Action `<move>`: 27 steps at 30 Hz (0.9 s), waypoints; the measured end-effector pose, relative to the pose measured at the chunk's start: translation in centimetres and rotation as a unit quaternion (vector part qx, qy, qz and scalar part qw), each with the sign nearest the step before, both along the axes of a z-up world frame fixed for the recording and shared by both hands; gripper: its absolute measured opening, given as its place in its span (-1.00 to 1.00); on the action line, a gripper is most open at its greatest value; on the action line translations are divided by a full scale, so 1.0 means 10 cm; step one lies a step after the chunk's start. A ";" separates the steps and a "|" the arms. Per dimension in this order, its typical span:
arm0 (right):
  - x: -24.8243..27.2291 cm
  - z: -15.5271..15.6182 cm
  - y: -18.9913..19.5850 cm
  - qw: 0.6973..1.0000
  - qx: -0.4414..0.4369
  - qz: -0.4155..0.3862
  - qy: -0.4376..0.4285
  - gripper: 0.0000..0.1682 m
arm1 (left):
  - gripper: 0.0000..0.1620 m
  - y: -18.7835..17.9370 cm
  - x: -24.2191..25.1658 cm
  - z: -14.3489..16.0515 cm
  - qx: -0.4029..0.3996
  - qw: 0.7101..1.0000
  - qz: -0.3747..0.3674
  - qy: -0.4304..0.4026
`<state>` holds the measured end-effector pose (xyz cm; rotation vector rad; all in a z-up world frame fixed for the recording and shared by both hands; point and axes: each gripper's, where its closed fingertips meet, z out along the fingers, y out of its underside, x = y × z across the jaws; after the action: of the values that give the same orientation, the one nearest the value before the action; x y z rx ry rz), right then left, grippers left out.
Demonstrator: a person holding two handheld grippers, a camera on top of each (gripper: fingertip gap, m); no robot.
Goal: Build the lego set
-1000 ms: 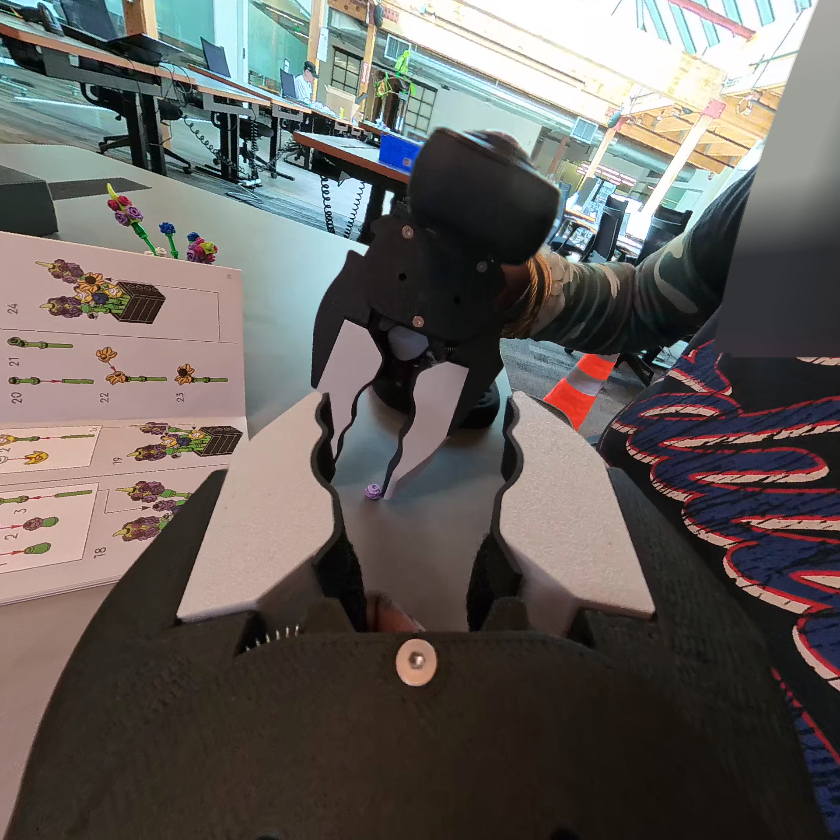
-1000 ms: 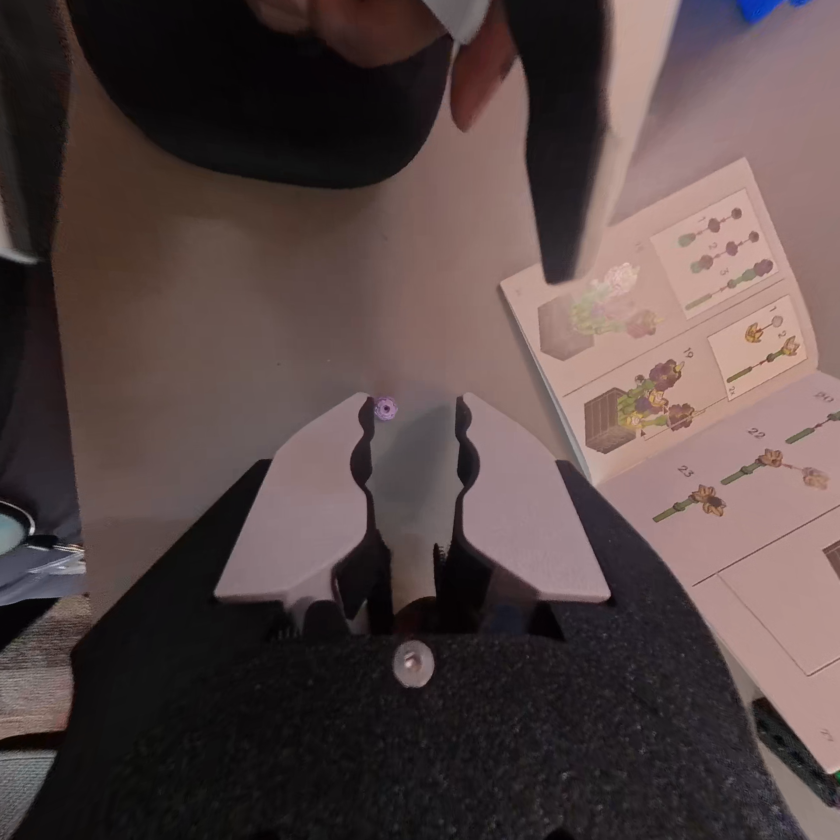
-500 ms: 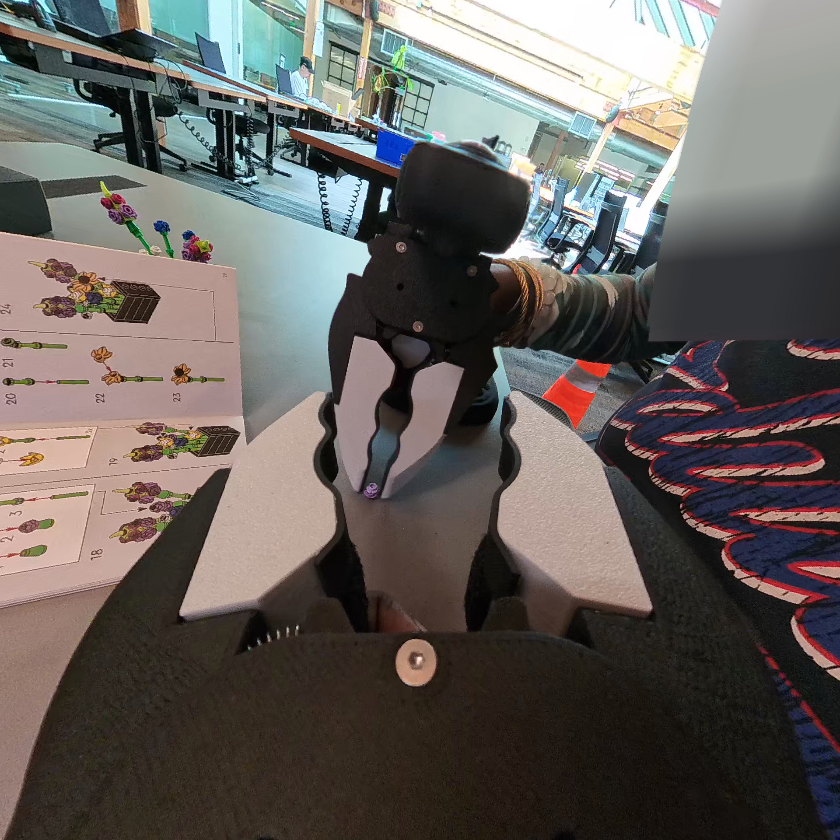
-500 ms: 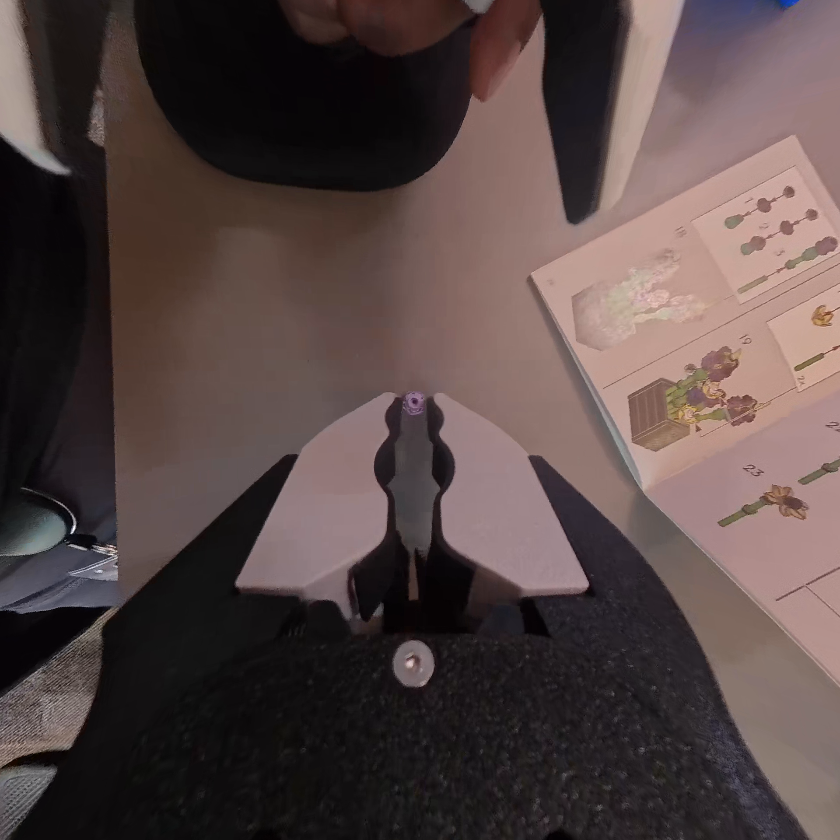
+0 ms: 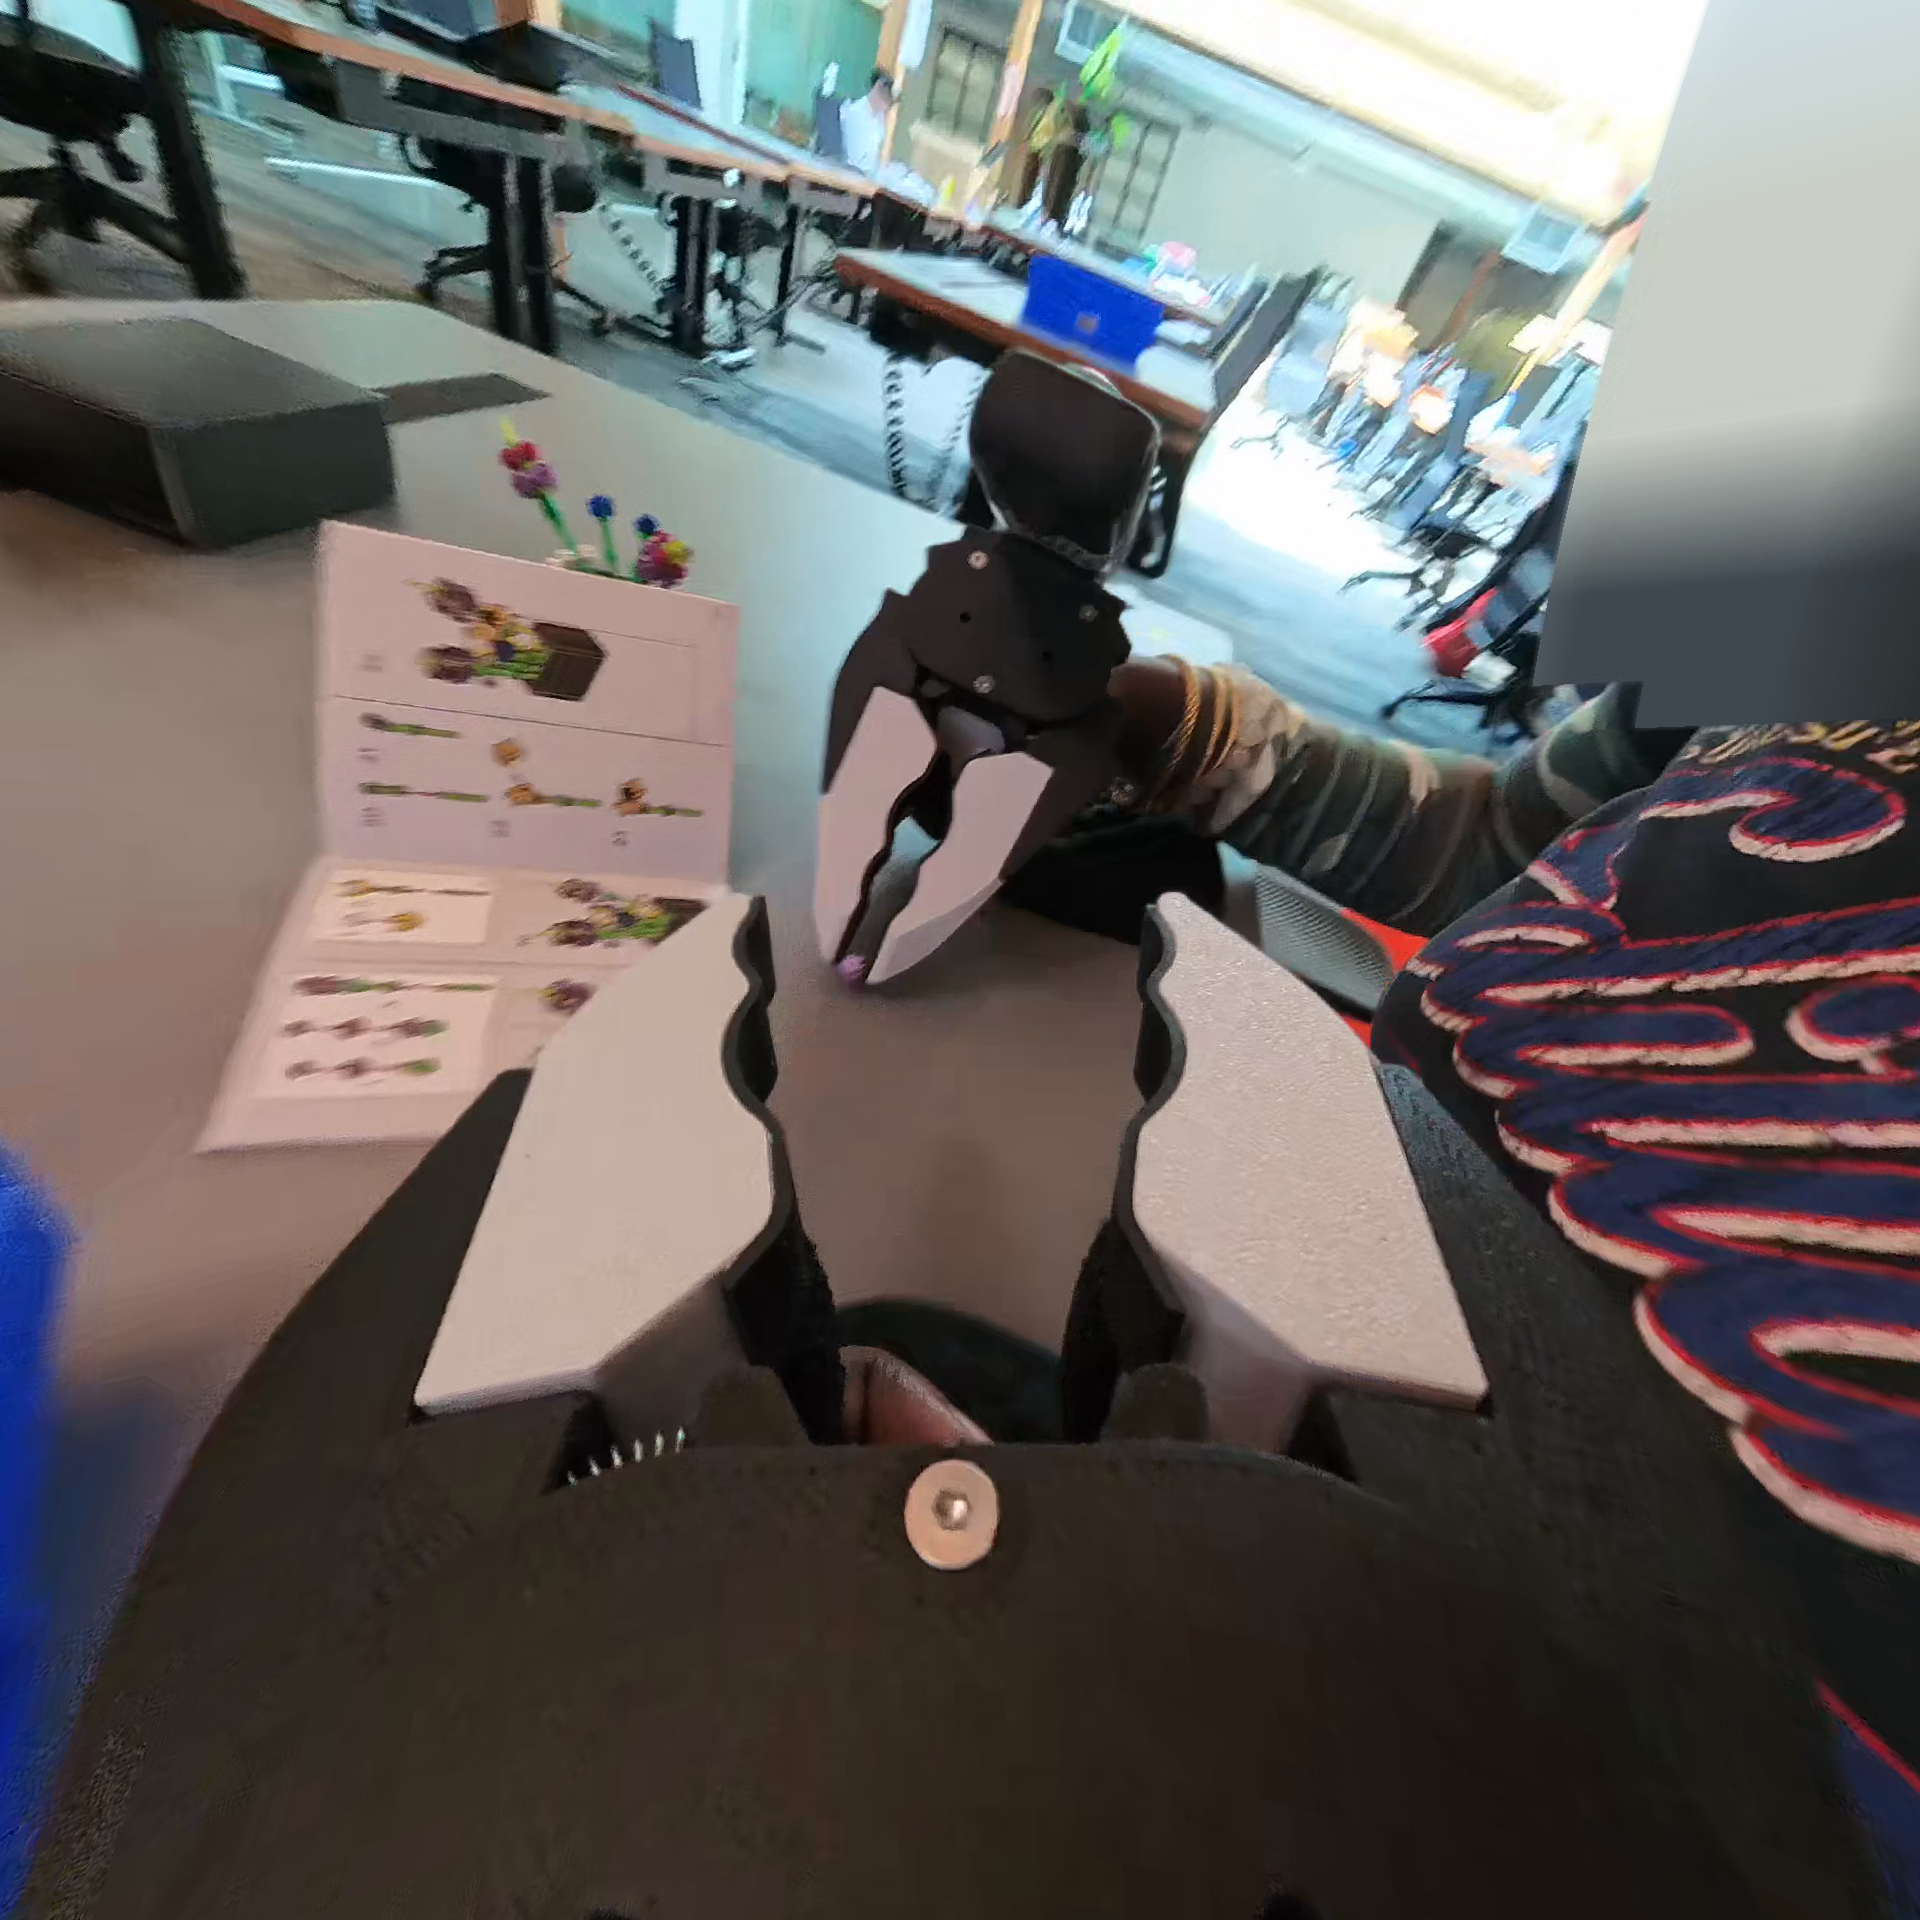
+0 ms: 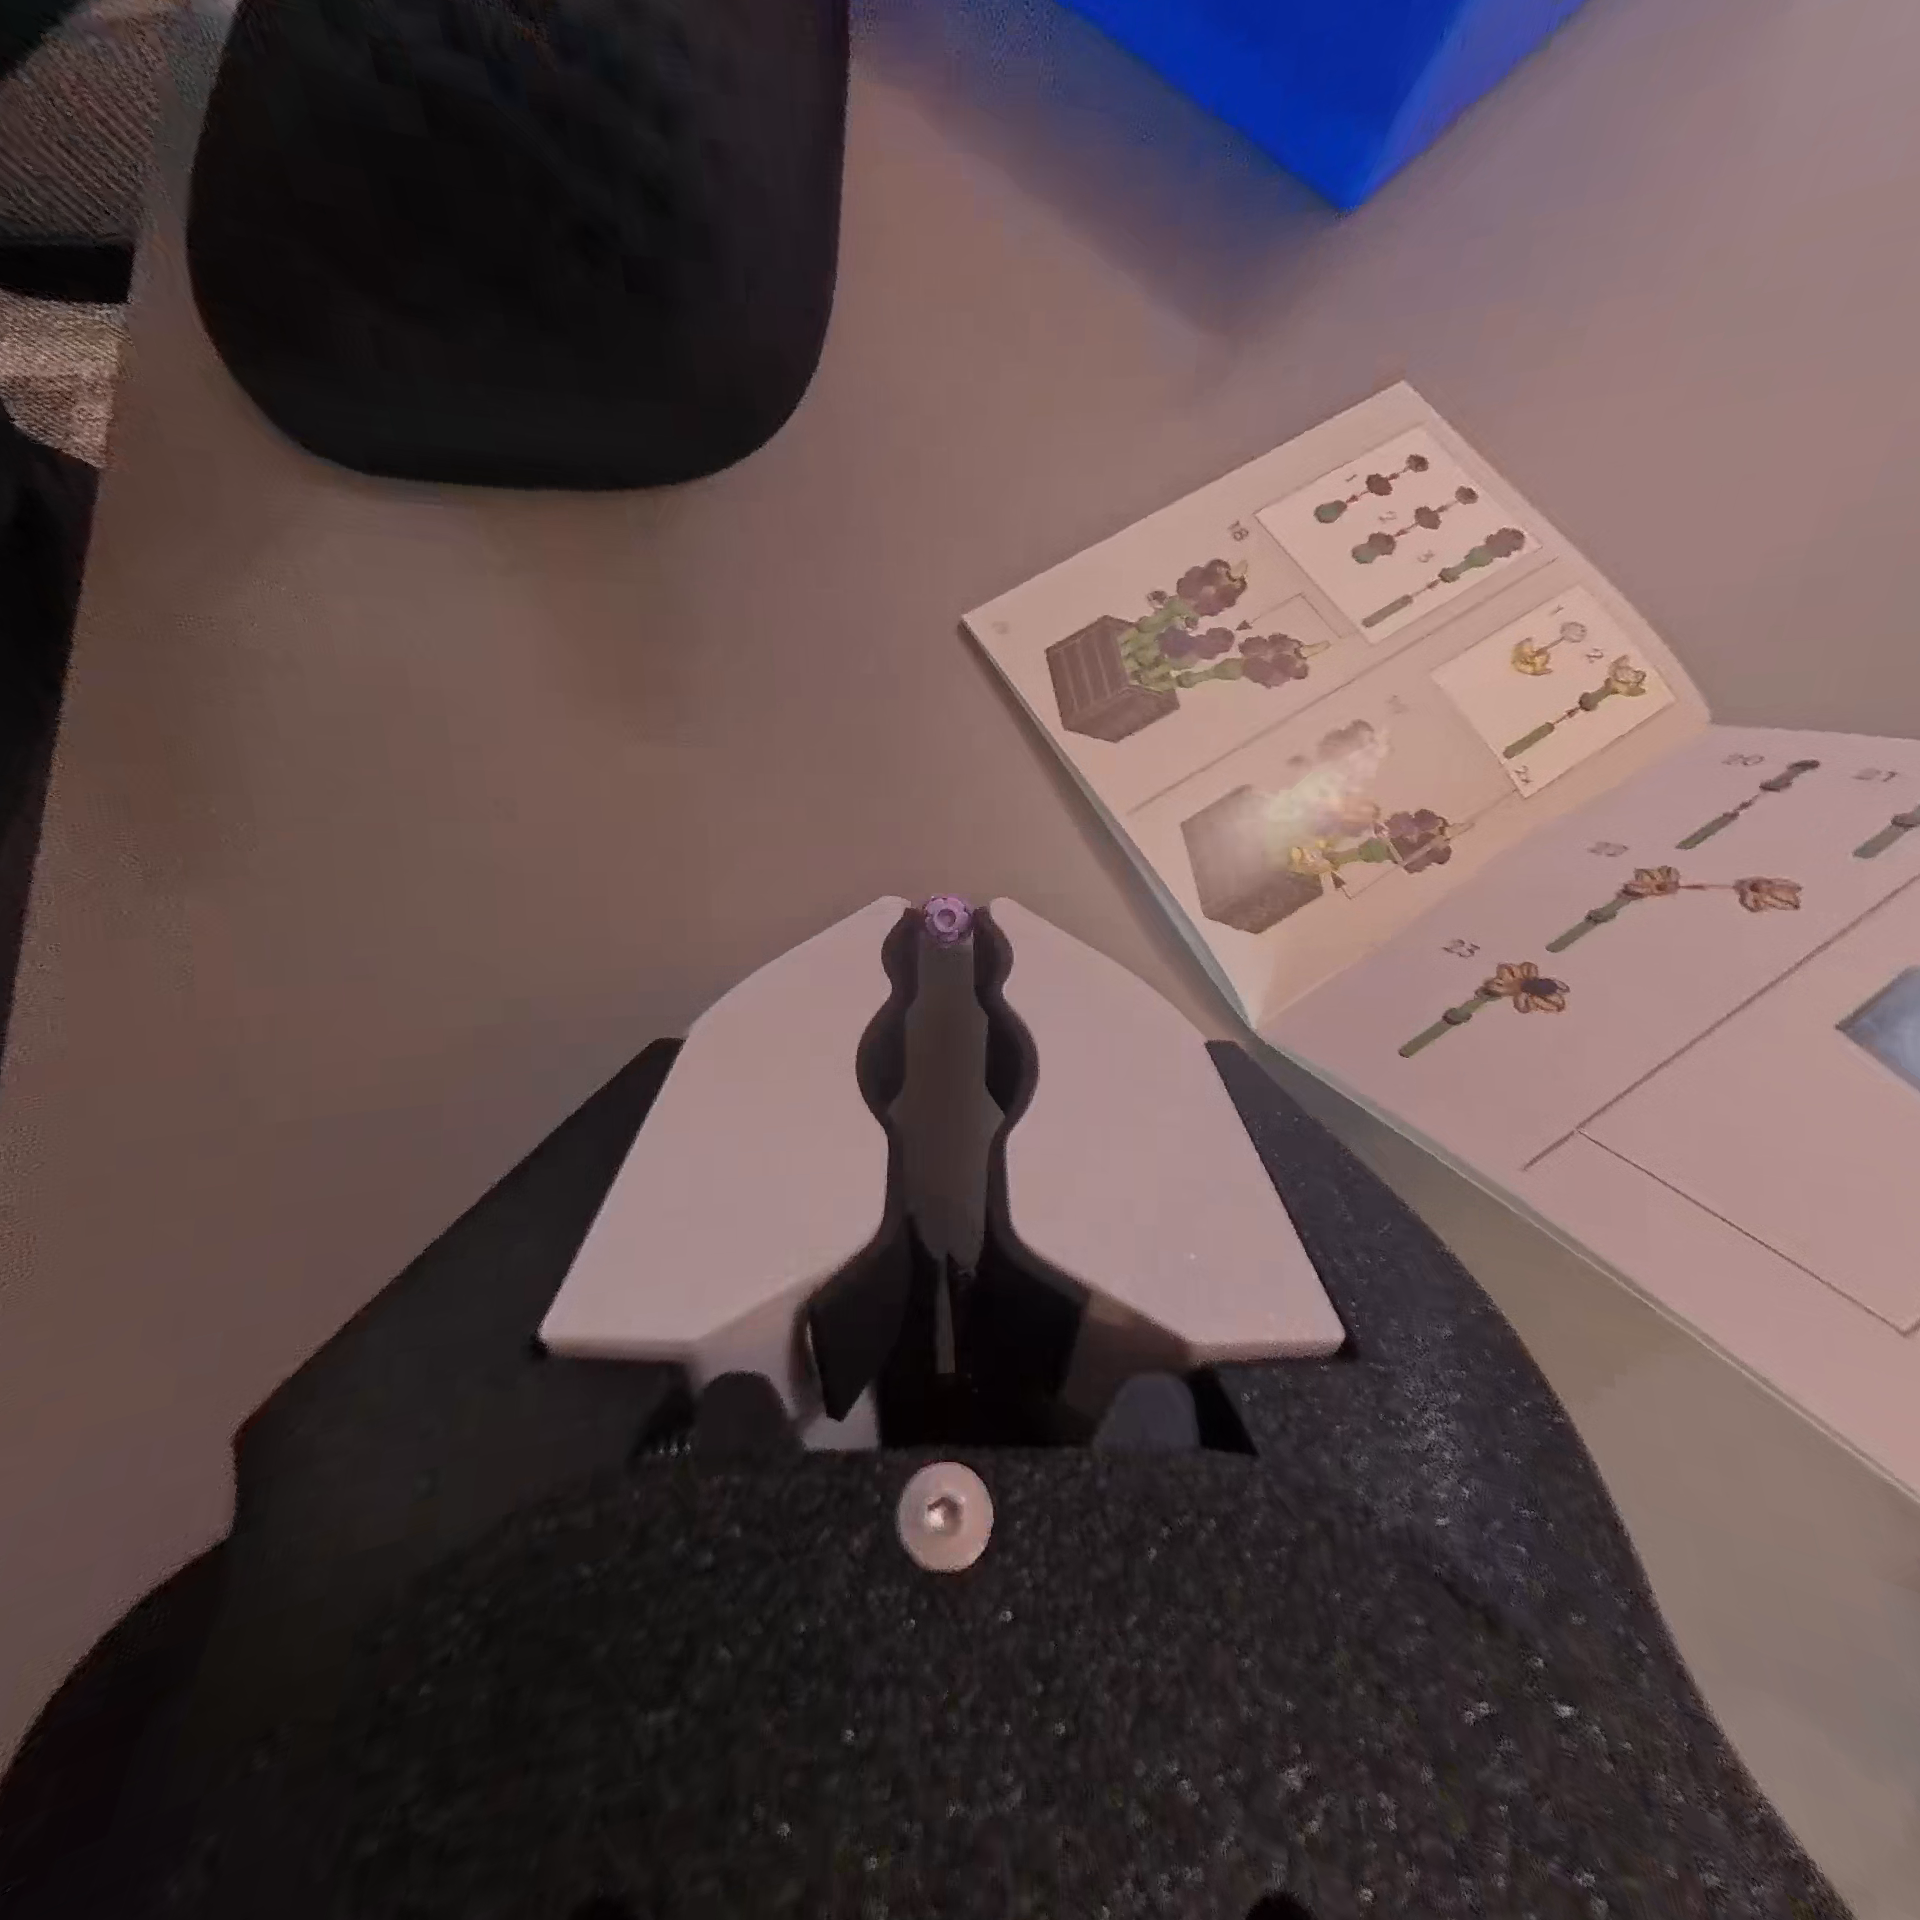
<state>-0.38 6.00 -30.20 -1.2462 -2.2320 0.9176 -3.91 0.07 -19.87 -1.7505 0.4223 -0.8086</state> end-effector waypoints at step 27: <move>0.05 0.04 0.05 0.999 -0.021 0.012 0.039 -0.88 | -0.48 0.56 -2.78 -0.70 -0.281 0.880 0.139 0.356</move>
<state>0.15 6.52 -29.78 -1.1821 -2.1824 1.0088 -31.69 5.69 -26.85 -2.5798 0.4187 -0.0297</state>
